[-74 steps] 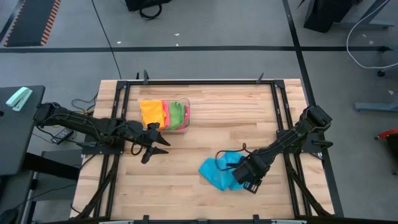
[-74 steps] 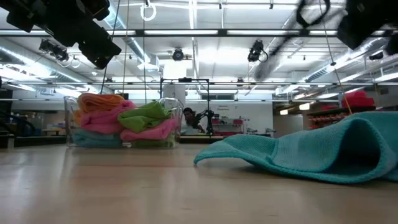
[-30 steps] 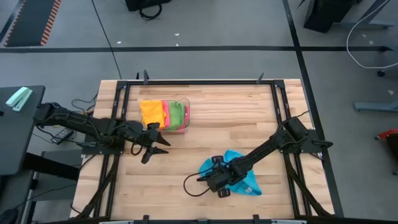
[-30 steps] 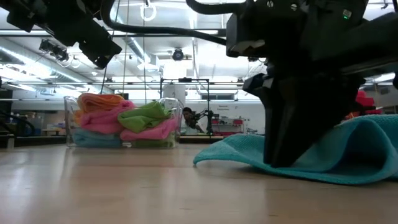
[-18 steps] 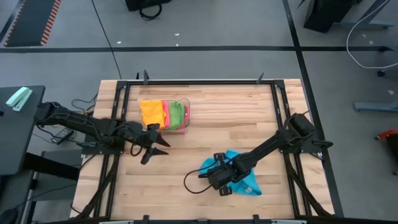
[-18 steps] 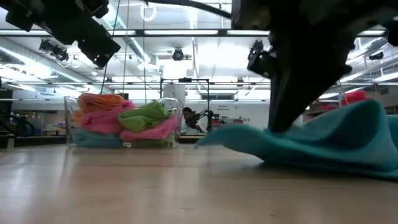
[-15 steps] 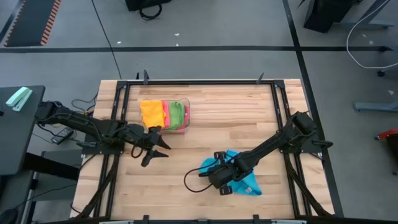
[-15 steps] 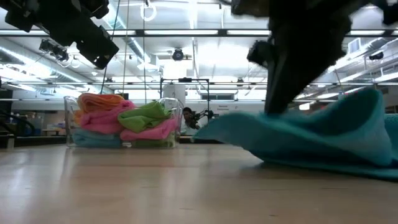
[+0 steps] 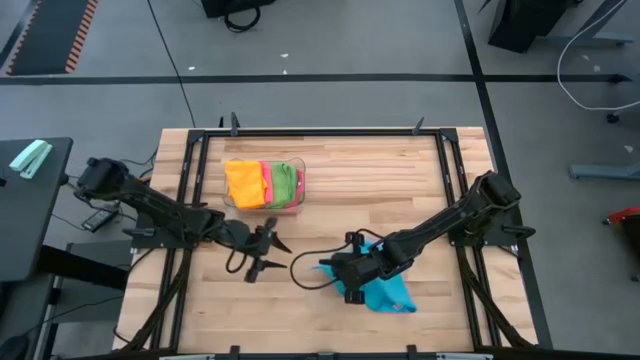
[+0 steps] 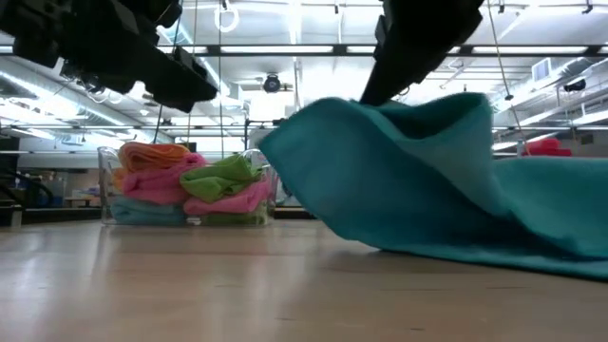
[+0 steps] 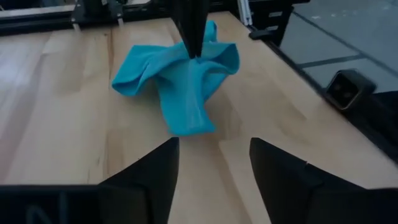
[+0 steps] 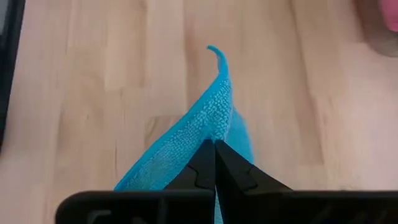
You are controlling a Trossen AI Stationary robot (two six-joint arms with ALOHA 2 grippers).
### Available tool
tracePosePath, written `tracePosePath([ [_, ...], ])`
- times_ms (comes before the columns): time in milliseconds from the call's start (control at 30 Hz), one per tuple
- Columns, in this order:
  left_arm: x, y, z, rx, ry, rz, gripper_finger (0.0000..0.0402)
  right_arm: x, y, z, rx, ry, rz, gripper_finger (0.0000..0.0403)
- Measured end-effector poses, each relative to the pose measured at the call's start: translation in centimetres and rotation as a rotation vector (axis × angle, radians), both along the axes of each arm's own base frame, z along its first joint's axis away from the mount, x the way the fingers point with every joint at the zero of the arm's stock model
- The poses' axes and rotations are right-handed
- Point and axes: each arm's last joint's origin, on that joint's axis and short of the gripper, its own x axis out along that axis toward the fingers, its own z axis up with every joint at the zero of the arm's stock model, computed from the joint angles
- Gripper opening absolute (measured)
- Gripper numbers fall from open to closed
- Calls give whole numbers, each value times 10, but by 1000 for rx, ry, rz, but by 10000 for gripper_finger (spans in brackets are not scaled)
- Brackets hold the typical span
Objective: Fold microfiber towels
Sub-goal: Fold the blue microfiber towel
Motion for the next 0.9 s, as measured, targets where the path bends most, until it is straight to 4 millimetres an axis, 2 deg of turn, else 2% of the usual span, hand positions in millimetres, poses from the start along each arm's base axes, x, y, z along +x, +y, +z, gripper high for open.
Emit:
tracePosePath([
  [267,15,-9,-23,3,-7,64,257,4,-4,4,11,-52,-70,5],
  [433,23,-10,-33,8,-5,132,272,8,-5,6,31,-89,-79,5],
  [767,50,-26,-37,-3,18,125,260,11,-9,7,52,-111,-118,5],
  [900,56,-26,-37,-6,73,152,223,11,-8,7,53,-116,-124,5],
])
